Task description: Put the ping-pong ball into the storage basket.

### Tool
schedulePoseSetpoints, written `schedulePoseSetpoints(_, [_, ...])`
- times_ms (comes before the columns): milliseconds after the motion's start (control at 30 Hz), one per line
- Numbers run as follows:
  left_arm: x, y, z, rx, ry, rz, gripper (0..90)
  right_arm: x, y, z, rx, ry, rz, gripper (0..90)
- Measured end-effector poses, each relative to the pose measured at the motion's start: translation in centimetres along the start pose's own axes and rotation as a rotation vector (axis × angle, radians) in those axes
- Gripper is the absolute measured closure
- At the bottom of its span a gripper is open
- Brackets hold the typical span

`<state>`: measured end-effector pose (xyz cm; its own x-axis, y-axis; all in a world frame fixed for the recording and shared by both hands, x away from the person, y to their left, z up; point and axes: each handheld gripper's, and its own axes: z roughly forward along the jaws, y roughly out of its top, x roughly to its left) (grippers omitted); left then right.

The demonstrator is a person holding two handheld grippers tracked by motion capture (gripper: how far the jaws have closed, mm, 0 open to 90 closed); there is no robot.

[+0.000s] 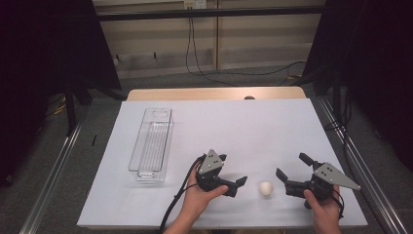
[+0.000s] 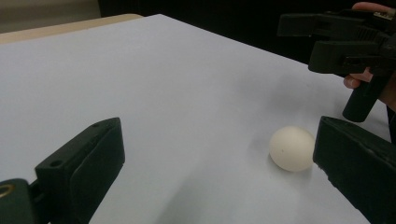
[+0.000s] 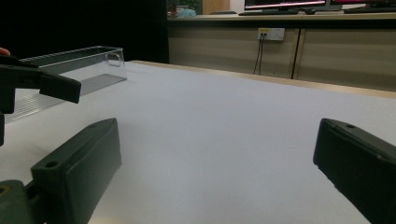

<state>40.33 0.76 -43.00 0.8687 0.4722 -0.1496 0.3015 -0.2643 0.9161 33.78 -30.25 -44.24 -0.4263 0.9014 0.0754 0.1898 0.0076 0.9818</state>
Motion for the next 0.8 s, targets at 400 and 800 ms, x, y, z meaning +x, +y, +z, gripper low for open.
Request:
schedulePoseSetpoints(400, [-0.7,0.1,1.1,0.053,-0.028,0.008,2.4,0.0,0.0,0.1,0.005,0.002,-0.011,0.6])
schedulePoseSetpoints(800, [-1.1,0.2,2.0,0.094,-0.041,0.000,2.4,-0.1,0.0,0.1,0.001,-0.001,-0.006,0.6])
